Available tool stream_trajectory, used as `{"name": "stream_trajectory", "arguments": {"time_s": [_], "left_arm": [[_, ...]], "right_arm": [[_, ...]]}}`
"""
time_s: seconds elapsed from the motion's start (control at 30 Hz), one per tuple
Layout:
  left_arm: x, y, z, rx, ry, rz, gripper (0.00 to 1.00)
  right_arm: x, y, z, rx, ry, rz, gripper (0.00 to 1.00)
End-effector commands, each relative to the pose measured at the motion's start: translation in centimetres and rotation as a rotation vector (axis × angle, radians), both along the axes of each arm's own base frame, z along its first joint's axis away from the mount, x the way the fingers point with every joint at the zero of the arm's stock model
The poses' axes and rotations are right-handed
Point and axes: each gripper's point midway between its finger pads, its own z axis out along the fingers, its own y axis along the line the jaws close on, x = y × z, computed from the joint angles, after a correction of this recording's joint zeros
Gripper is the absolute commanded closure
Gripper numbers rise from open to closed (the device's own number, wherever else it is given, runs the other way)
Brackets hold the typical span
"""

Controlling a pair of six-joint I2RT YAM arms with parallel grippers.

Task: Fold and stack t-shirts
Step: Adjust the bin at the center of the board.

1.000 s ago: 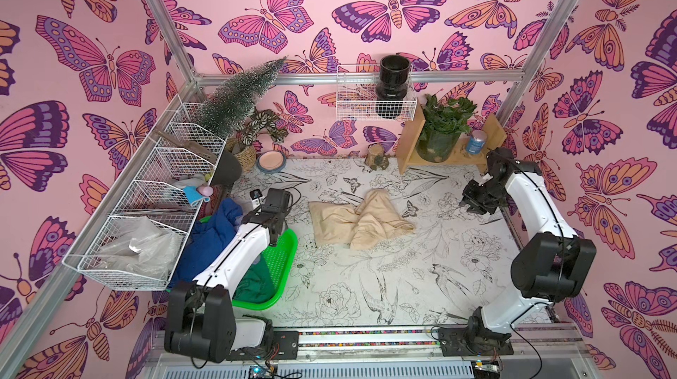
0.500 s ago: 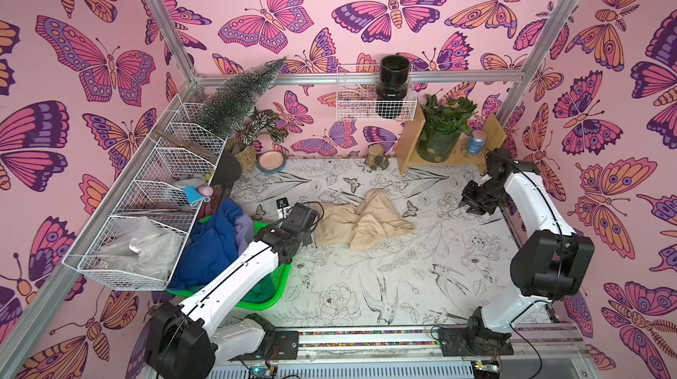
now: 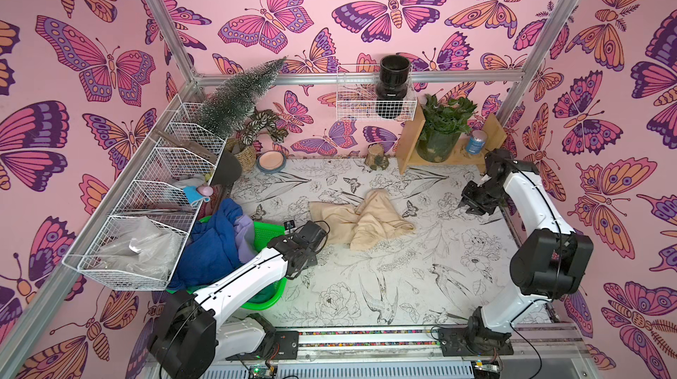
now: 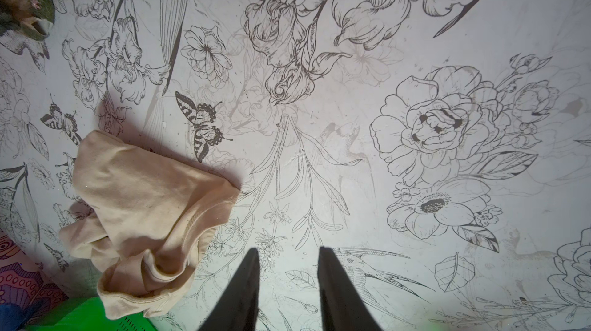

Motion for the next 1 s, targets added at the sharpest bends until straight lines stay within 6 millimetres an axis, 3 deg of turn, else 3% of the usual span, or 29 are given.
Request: {"name": "stream_trajectory", "arguments": {"time_s": [0.0, 0.13, 0.23, 0.33, 0.6, 0.77, 0.87, 0.97], "left_arm": [[-1.6, 0.4, -1.4, 0.011, 0.076, 0.019, 1.0], [-0.9, 1.7, -2.5, 0.122, 0.088, 0.044, 1.0], [1.4, 2.9, -2.5, 0.211, 0.083, 0.046, 1.0], [5.0, 4.5, -2.3, 0.236, 0.064, 0.073, 1.0], [14.9, 11.1, -0.7, 0.209, -0.016, 0.244, 1.0], [20.7, 14.0, -1.0, 0.157, -0.046, 0.325, 1.0], [23.7, 12.4, 1.0, 0.119, -0.099, 0.251, 1.0], [24.1, 8.4, 4.7, 0.147, -0.17, 0.114, 1.0]], "right_arm": [[-0.8, 0.1, -0.6, -0.007, 0.046, 0.014, 0.65], [-0.8, 0.0, -0.6, -0.012, 0.045, 0.015, 0.66], [-0.7, 0.2, -0.8, -0.002, 0.054, 0.016, 0.66], [-0.7, 0.3, -0.9, 0.004, 0.055, 0.018, 0.66], [-1.0, 0.2, -0.5, -0.005, 0.039, 0.02, 0.66], [-1.0, 0.4, -0.6, 0.01, 0.044, 0.019, 0.66], [-1.1, 0.5, -0.5, 0.014, 0.042, 0.021, 0.66], [-1.4, 0.0, -0.3, -0.018, 0.033, 0.019, 0.66]]}}
